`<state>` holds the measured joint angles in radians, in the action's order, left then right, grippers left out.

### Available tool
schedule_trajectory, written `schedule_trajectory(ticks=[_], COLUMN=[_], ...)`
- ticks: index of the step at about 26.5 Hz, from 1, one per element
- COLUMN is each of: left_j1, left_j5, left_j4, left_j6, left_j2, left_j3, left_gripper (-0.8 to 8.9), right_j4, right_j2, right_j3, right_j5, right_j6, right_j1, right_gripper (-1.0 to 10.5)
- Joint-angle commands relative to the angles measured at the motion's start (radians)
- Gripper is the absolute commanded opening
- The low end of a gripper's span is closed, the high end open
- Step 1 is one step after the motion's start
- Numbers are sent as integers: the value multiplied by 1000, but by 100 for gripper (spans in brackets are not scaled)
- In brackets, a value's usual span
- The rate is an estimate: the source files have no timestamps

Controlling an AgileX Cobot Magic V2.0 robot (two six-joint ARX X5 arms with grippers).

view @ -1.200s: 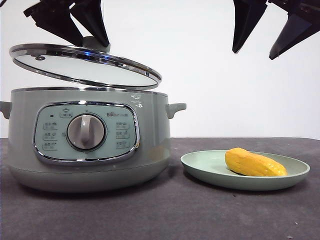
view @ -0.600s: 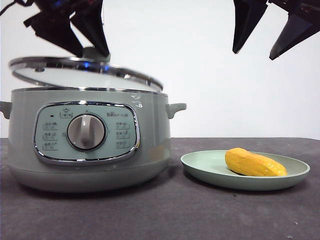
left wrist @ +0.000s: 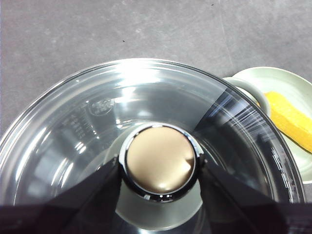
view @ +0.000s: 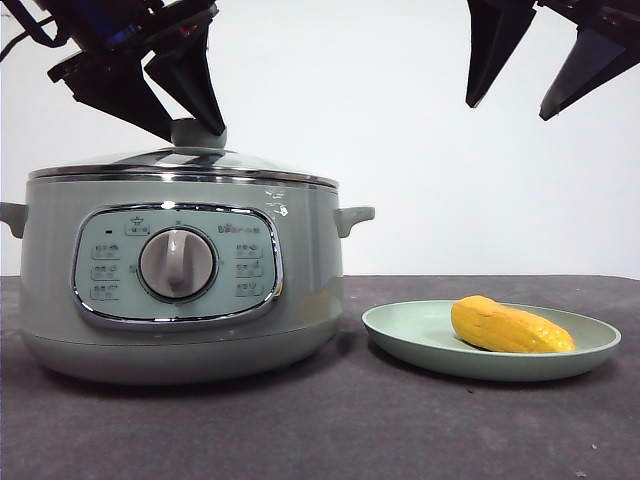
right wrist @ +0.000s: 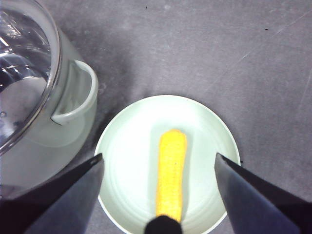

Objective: Take the corn out from the steamer,put the corn on the plate,close the lid

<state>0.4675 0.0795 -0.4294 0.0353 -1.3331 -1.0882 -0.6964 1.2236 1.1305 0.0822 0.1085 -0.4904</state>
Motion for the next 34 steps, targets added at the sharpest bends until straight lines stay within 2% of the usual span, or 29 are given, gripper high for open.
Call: schedule_trajectory(ticks=[1, 6, 12, 13, 14, 15, 16, 17, 18, 20, 22, 29, 34], left_j1=[2, 3, 3, 3, 3, 3, 3, 4, 5, 5, 5, 5, 5], left_j5=[-2, -2, -2, -2, -2, -2, -9, -37, -79, -143, -166, -192, -191], left_j4=[-3, 11, -35, -60, -86, -110, -134, -161, -193, -225, -213, -89, -29], left_j6=[18, 26, 27, 26, 24, 17, 9, 8, 9, 7, 6, 27, 29], left_j2=[-12, 23, 196, 233, 271, 309, 343, 373, 403, 470, 526, 753, 869], left_j3=[18, 0, -1, -1, -1, -1, -1, 1, 4, 34, 79, 330, 493], left_gripper=[419, 414, 404, 379, 264, 104, -29, -8, -8, -8, -8, -8, -8], right_j4=[3, -14, -16, -16, -16, -16, -16, -16, -16, -2, 35, 257, 366], right_j2=[-1, -1, -3, -6, -10, -15, -21, -27, -36, -66, -104, -333, -501], right_j3=[-9, -9, -9, -9, -9, -9, -10, -10, -11, -26, -55, -288, -460], right_j5=[2, 2, 2, -1, -1, -1, -1, -1, -1, -1, 2, 8, 69], right_j6=[6, 6, 0, -5, -5, -5, -5, -6, -14, -16, -18, -14, -10], right_j1=[0, 0, 0, 0, 0, 0, -2, -4, -4, -5, -16, -48, -58], right_gripper=[378, 378, 376, 373, 367, 292, 162, 50, -13, -12, -12, -12, -12])
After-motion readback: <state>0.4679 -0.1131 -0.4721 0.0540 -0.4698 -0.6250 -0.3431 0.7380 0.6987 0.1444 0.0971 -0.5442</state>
